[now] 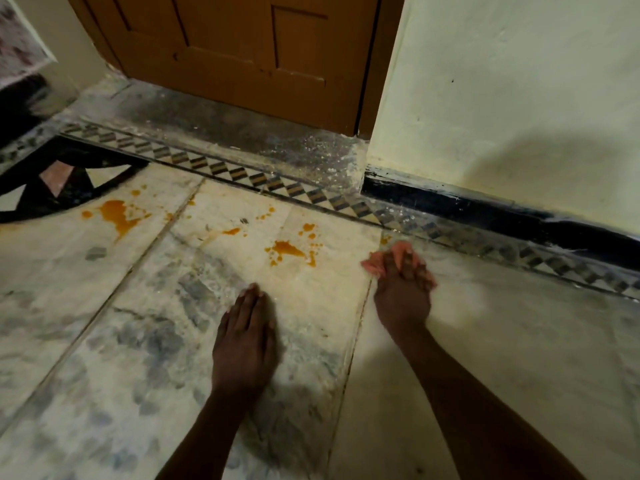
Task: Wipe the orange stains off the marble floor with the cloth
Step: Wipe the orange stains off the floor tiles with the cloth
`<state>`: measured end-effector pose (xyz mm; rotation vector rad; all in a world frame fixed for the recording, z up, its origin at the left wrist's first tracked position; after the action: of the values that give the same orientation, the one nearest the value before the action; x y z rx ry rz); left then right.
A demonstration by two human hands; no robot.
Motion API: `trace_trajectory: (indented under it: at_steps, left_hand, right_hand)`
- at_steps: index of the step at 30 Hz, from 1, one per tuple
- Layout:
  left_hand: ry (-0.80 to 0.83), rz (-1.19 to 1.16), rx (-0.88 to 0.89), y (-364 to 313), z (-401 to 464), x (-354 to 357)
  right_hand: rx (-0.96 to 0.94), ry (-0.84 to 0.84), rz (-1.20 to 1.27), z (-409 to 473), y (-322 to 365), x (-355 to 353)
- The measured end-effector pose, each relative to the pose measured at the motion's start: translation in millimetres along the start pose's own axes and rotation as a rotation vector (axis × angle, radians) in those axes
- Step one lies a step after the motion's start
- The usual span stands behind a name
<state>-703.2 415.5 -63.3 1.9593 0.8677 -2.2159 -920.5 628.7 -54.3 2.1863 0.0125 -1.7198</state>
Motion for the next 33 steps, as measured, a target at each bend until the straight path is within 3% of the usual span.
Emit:
trace_trajectory:
  at_steps: [3,5,8,10,12,14,16,18,20,22,27,30,33]
  left_hand:
    - [-0.005,-0.010,0.001,-2.0,0.4,-1.6]
    - [-0.005,-0.036,0.004,0.2,-0.4,-0.5]
    - [-0.009,-0.133,0.048,7.9,0.4,-2.6]
    - [-0.020,-0.170,0.055,11.3,2.2,-3.8]
    - [-0.026,-0.170,0.042,9.8,3.3,-5.7]
    - [-0.036,-0.193,0.048,7.6,4.5,-9.2]
    - [-0.057,-0.204,0.062,10.7,8.4,-14.9]
    - [-0.077,-0.194,0.049,17.7,16.1,-21.6]
    - [-0.060,-0.141,0.046,25.5,26.7,-26.0]
    - [-0.028,-0.051,0.049,38.3,40.1,-27.7]
    - [-0.034,0.095,-0.060,85.3,64.6,-34.1]
    - [-0.083,0.082,-0.085,92.5,63.0,-37.2]
    - [-0.114,0.063,-0.096,89.3,62.7,-38.4]
  right_hand:
    - [-0.192,-0.055,0.143,-25.6,32.2,6.4]
    - [-0.233,-0.038,0.430,-42.8,46.4,-4.5]
    - [-0.189,0.019,0.830,-47.3,57.6,-22.3]
    - [-0.109,0.061,0.903,-37.2,53.3,-28.5]
    - [-0.015,-0.016,0.731,-26.9,35.2,-32.7]
    - [0.056,-0.186,0.300,-27.0,12.6,-37.7]
    - [-0.004,-0.321,0.100,-31.1,5.7,-36.8]
    - [-0.176,-0.323,0.091,-30.4,14.3,-25.1]
    - [-0.290,-0.212,0.044,-20.4,22.9,-2.4]
    - [-0.300,-0.110,-0.037,-5.0,33.9,17.7]
    - [-0.158,-0.078,-0.086,26.0,88.0,38.1]
    - [-0.315,-0.090,-0.130,-13.9,108.1,46.6]
    - [-0.408,-0.061,-0.141,-44.5,77.0,43.1]
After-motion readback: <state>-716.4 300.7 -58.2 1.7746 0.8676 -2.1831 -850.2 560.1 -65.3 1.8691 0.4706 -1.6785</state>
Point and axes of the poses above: each hand's wrist, its own z-axis towards the middle knuckle, its own x-axis out of the palm, y = z × x, the point moved 4 cm from there along z, towards the middle knuckle, and after that the axes turned 4 degrees about y, right-handed, at the moved point
